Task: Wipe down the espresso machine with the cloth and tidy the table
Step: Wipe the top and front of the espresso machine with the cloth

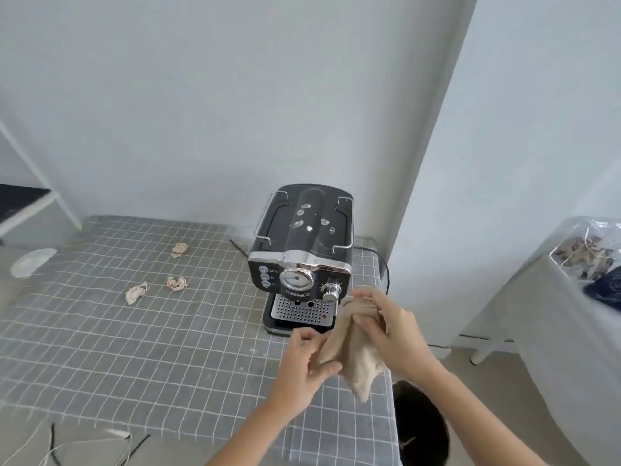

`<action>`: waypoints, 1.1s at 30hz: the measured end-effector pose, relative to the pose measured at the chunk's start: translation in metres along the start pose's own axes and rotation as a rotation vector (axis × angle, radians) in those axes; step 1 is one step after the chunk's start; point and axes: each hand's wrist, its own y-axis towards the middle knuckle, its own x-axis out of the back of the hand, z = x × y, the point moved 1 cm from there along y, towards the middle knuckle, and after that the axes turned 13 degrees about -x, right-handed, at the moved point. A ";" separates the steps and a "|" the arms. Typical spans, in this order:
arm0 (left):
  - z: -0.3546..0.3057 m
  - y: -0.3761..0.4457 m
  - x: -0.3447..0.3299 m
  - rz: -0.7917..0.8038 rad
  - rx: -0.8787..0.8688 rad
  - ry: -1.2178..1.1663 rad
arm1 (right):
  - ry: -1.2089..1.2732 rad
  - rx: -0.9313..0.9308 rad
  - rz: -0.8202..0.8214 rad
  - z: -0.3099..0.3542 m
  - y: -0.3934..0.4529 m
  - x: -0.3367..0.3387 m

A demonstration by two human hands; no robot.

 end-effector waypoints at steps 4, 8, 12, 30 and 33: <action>-0.040 0.044 0.042 -0.264 -0.166 0.053 | 0.015 0.126 -0.113 0.052 0.021 0.029; -0.071 0.090 0.101 -0.318 -0.244 -0.021 | 0.023 0.137 -0.258 0.095 0.053 0.054; -0.076 0.144 0.143 -0.319 -0.288 0.044 | 0.084 0.073 -0.393 0.131 0.100 0.051; 0.021 0.212 0.159 -0.059 0.089 0.311 | -0.606 -0.252 -0.091 0.097 0.232 -0.077; 0.022 0.211 0.158 -0.088 0.098 0.210 | -0.664 -0.178 -0.066 0.098 0.239 -0.079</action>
